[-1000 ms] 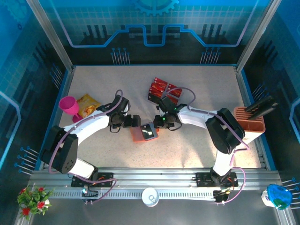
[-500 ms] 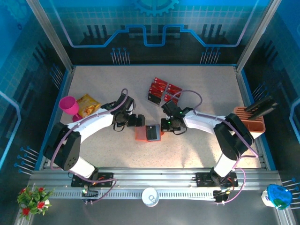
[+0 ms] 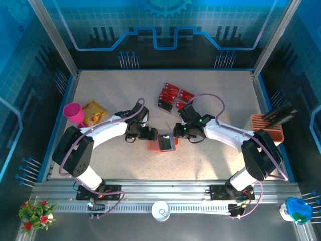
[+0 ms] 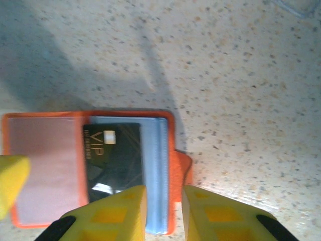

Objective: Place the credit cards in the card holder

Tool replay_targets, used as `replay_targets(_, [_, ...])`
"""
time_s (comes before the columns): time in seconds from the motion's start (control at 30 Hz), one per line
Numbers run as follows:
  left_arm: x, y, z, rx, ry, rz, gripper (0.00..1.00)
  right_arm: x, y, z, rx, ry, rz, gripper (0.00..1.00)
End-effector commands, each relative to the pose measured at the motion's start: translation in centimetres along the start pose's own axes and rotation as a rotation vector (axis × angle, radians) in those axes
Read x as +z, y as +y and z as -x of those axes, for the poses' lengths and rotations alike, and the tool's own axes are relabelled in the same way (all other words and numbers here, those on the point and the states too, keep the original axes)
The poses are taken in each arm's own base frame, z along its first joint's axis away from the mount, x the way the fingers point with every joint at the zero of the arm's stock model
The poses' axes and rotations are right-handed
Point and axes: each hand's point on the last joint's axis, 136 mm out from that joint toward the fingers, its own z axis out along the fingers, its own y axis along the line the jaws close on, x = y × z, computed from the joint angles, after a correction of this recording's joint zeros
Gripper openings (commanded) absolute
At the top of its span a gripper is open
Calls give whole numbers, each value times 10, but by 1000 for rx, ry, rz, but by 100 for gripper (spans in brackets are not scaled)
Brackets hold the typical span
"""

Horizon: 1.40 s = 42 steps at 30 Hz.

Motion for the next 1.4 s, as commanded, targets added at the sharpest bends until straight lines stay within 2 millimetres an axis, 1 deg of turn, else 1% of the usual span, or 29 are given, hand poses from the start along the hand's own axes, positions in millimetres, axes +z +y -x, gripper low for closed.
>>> replay_targets(0.0, [2, 2, -3, 24, 19, 24, 97, 0, 22, 2, 24, 14, 83, 26])
replay_targets(0.1, [-6, -5, 5, 25, -7, 9, 97, 11, 34, 1, 27, 31, 118, 25])
replay_targets(0.2, [-18, -13, 17, 45, -53, 2, 97, 22, 39, -2, 43, 53, 138, 24])
replay_targets(0.3, [-25, -23, 25, 74, -77, -3, 97, 30, 39, -4, 57, 67, 139, 24])
replay_targets(0.37, [-25, -29, 27, 90, -78, -9, 97, 35, 37, -6, 65, 75, 133, 23])
replay_targets(0.43, [-22, -33, 26, 99, -71, -14, 97, 39, 33, -8, 76, 83, 124, 23])
replay_targets(0.6, [-8, -40, 18, 114, -37, -17, 97, 45, 23, -12, 113, 91, 111, 21])
replay_targets(0.77, [7, -39, 10, 133, -2, -3, 97, 51, 19, -15, 141, 104, 125, 20])
replay_targets(0.97, [24, -28, -1, 136, 29, 39, 97, 58, 17, -20, 159, 123, 136, 20])
replay_targets(1.2, [39, -15, -12, 142, 58, 80, 97, 62, 14, -23, 175, 132, 140, 20])
replay_targets(1.37, [47, -7, -20, 146, 78, 105, 97, 62, 12, -23, 183, 128, 143, 26])
